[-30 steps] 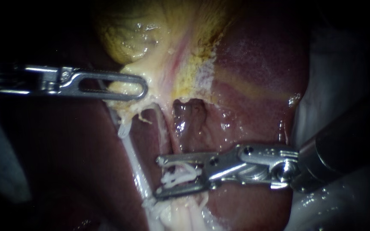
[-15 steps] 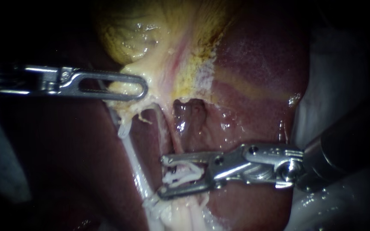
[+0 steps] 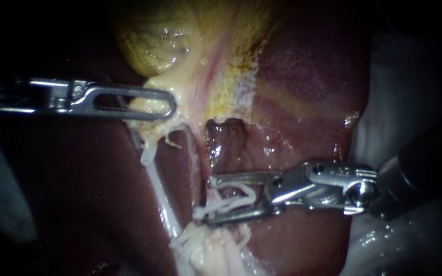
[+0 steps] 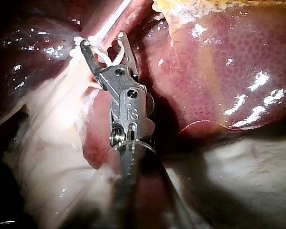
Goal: Clipping second clip right tube
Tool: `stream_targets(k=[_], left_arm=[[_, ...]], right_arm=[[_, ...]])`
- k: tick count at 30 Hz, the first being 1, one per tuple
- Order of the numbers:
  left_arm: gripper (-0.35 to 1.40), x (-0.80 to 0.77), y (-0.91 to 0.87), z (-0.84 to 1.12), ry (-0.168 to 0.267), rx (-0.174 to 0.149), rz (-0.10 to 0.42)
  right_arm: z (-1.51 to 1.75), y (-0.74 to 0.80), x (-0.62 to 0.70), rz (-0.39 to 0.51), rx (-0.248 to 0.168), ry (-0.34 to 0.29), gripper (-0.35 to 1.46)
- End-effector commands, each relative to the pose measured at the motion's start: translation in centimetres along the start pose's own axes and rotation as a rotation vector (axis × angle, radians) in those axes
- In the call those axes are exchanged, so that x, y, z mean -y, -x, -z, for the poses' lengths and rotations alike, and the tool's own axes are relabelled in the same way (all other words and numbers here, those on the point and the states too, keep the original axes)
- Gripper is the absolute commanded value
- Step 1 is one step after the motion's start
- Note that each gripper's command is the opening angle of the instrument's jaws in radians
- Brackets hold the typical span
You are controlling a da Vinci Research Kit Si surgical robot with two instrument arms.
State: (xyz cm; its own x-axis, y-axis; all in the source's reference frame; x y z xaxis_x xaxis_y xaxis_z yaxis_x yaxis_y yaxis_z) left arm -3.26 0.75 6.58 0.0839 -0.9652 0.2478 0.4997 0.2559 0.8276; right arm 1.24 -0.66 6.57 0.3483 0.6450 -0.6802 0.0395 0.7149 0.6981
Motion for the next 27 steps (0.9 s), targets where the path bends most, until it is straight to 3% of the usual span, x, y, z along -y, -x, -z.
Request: stream_targets(k=[1,14,27], left_arm=[[-0.35,0.00,0.00,0.00,0.000,0.000,0.000],[-0.35,0.00,0.00,0.00,0.000,0.000,0.000],[-0.35,0.02,0.00,-0.02,0.002,0.001,0.001]], right_arm=[[0.00,0.01,0.00,0.000,0.000,0.000,0.47],[-0.08,0.01,-0.02,0.001,-0.001,0.006,0.47],[-0.44,0.01,0.12,0.007,0.010,-0.024,0.47]])
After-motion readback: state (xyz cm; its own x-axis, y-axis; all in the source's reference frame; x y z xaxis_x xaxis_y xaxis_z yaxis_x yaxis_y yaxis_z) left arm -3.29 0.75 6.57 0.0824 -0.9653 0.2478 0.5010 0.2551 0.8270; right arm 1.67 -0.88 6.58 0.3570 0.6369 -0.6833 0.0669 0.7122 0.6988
